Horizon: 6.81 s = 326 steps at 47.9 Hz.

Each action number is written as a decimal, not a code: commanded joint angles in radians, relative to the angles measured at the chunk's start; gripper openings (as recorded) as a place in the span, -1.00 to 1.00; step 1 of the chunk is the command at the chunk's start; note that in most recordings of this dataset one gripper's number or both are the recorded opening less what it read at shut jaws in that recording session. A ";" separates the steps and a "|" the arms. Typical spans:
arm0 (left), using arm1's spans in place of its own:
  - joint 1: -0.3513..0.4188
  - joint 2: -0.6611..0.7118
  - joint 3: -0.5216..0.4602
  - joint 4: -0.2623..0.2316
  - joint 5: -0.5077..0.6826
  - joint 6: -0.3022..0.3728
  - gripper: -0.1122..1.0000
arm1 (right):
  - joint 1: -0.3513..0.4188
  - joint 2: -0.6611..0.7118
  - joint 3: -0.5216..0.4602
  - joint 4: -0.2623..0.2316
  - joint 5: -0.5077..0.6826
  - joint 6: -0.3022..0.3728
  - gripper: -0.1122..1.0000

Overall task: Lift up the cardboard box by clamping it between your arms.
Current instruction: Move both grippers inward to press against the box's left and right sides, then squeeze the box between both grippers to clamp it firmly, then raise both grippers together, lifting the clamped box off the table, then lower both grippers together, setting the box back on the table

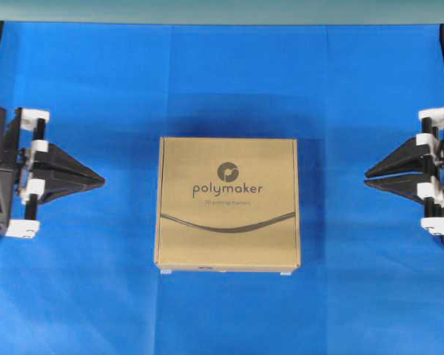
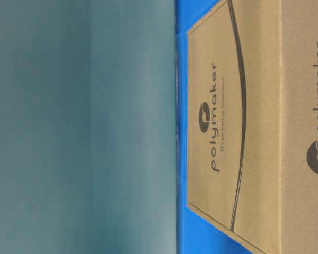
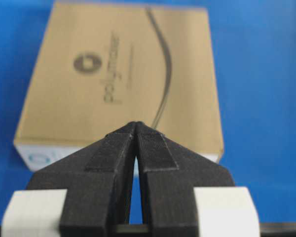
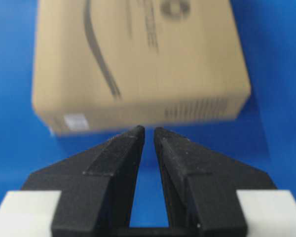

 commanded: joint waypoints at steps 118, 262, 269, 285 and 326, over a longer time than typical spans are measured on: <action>0.038 0.765 -0.291 0.008 0.110 0.021 0.73 | 0.020 0.900 -0.278 -0.043 -0.244 -0.071 0.98; 0.067 0.572 -1.026 0.008 1.040 0.097 0.72 | 0.020 0.591 -0.870 -0.041 0.723 -0.038 0.98; 0.061 0.571 -0.948 0.008 0.959 0.097 0.72 | 0.017 0.589 -0.811 -0.046 0.657 -0.040 0.98; 0.057 0.572 -0.793 0.008 0.790 0.094 0.72 | 0.011 0.597 -0.621 -0.048 0.462 -0.052 0.98; 0.080 0.680 -0.483 0.011 0.417 0.092 0.72 | 0.005 0.782 -0.420 -0.049 0.114 -0.055 0.98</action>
